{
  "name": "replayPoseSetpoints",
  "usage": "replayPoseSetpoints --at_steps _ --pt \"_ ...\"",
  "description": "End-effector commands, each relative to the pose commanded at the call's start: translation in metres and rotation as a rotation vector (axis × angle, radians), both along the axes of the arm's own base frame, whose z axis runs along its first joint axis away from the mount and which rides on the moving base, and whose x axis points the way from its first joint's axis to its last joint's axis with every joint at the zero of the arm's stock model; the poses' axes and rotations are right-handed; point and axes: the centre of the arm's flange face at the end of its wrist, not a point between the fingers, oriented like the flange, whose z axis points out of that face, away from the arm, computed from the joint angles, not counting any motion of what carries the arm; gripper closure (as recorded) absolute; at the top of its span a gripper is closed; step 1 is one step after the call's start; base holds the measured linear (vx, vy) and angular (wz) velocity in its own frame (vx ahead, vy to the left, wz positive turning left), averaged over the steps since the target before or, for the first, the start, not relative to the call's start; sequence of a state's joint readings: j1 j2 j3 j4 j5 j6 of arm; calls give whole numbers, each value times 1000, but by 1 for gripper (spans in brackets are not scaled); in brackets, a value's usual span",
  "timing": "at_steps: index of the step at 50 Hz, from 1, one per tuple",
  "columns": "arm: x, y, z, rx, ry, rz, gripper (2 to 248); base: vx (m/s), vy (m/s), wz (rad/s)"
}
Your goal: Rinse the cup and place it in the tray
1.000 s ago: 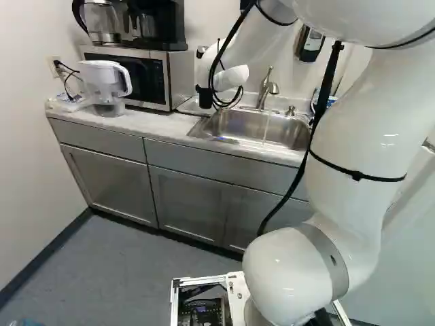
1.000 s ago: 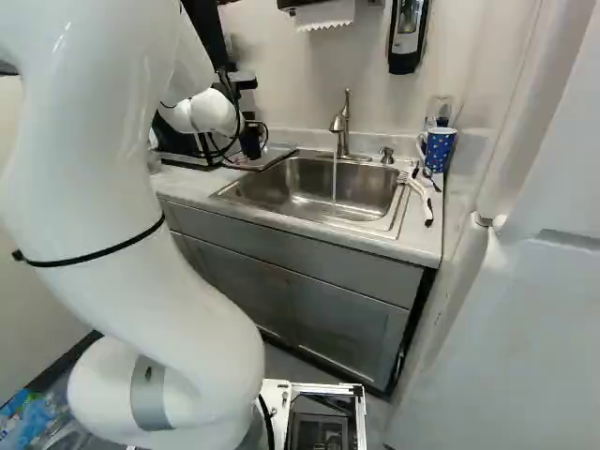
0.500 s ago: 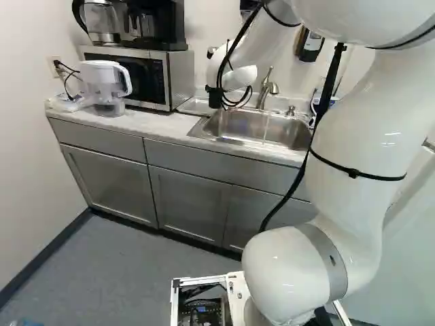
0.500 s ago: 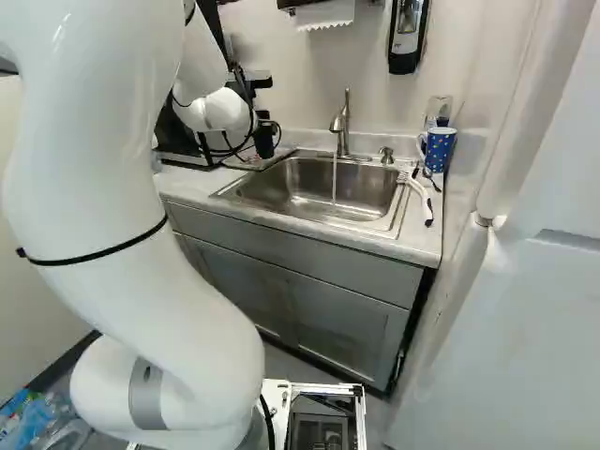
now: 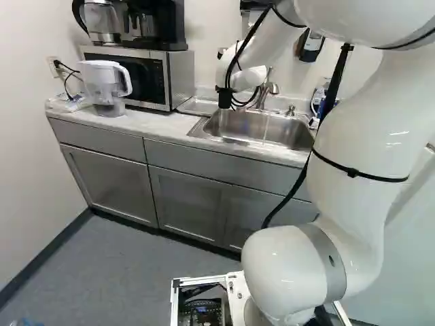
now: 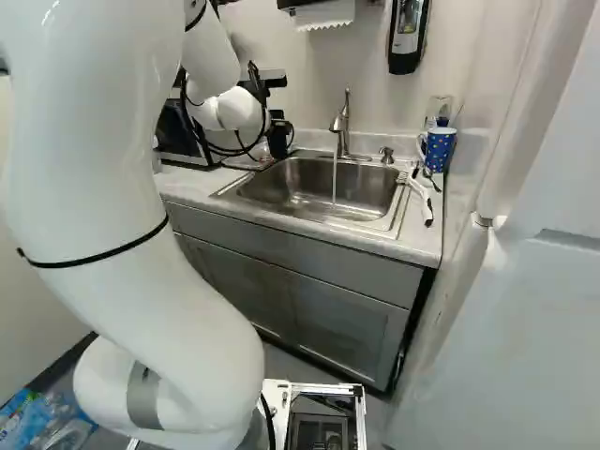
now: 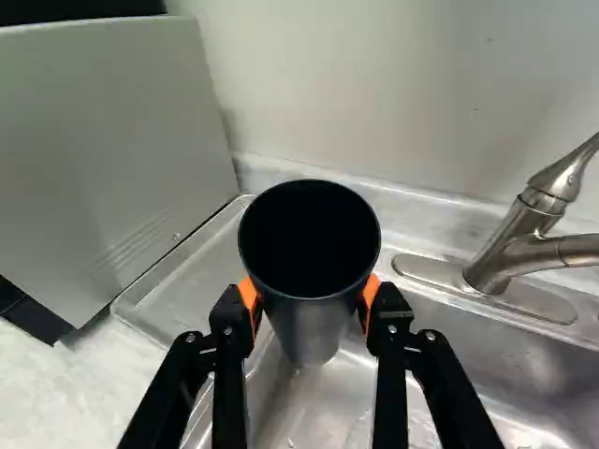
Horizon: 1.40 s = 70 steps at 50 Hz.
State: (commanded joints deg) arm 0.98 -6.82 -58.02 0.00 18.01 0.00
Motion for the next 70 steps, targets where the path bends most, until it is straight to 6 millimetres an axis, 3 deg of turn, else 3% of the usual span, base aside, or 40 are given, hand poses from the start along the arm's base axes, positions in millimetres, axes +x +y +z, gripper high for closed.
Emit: replayPoseSetpoints --at_steps 45,70 --pt "-49 -63 -1 0 8 -123 128 0 0 0" --pt "-80 -72 -28 3 59 -147 128 0 0 0"
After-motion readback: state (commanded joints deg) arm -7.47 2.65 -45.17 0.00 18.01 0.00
